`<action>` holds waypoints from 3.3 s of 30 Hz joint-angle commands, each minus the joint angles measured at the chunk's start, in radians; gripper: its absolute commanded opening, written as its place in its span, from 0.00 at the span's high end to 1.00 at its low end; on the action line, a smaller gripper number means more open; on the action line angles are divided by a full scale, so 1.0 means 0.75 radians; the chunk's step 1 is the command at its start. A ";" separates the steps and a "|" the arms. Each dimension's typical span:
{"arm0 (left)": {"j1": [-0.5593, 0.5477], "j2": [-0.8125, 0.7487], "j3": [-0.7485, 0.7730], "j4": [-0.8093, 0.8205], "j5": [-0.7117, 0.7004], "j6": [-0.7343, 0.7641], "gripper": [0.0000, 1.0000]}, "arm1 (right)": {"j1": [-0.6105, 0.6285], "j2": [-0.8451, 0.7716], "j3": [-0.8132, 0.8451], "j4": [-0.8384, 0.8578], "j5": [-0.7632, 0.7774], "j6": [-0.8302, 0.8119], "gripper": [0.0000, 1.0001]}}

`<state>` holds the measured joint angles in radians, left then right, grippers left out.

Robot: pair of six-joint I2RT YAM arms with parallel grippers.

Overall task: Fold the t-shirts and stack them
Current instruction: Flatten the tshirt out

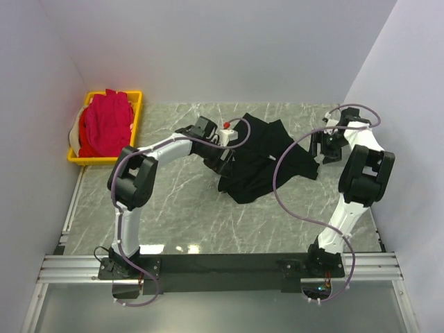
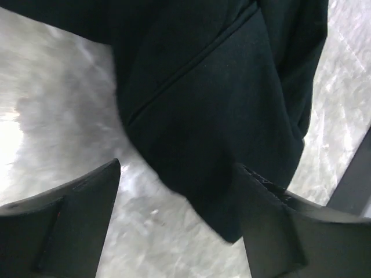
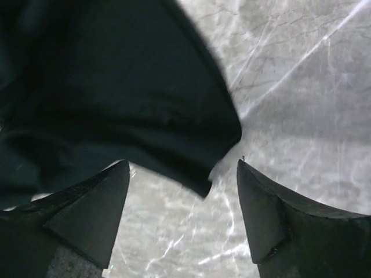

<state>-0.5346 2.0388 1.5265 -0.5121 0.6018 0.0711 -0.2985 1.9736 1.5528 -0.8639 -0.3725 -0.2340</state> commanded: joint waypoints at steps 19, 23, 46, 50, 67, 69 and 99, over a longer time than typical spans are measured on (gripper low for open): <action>0.537 -0.389 -0.323 -0.221 -0.068 0.118 1.00 | -0.001 -0.254 -0.291 0.033 0.212 -0.201 1.00; 0.576 -0.426 -0.470 -0.276 -0.205 0.112 0.99 | -0.001 -0.351 -0.391 0.031 0.284 -0.307 1.00; 0.447 -0.297 -0.035 -0.150 -0.160 0.200 0.22 | 0.054 -0.212 -0.038 -0.180 0.018 -0.341 0.49; 0.369 -0.056 0.108 -0.150 -0.152 0.134 0.22 | 0.136 -0.097 0.022 -0.143 0.051 -0.277 0.48; 0.573 -0.166 -0.209 -0.113 -0.097 0.077 1.00 | 0.288 0.107 -0.123 -0.063 0.288 -0.242 0.61; 0.670 -0.207 -0.248 -0.082 -0.121 0.018 1.00 | 0.283 0.093 -0.137 -0.043 0.308 -0.246 0.61; 0.793 -0.835 -0.626 -0.417 0.175 0.445 0.28 | 0.339 -0.580 -0.598 0.006 0.265 -0.615 0.41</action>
<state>0.0597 1.4395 1.0904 -0.7395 0.6479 0.2867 -0.0666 1.5433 1.1248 -0.9283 -0.2089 -0.6785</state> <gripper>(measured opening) 0.721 0.596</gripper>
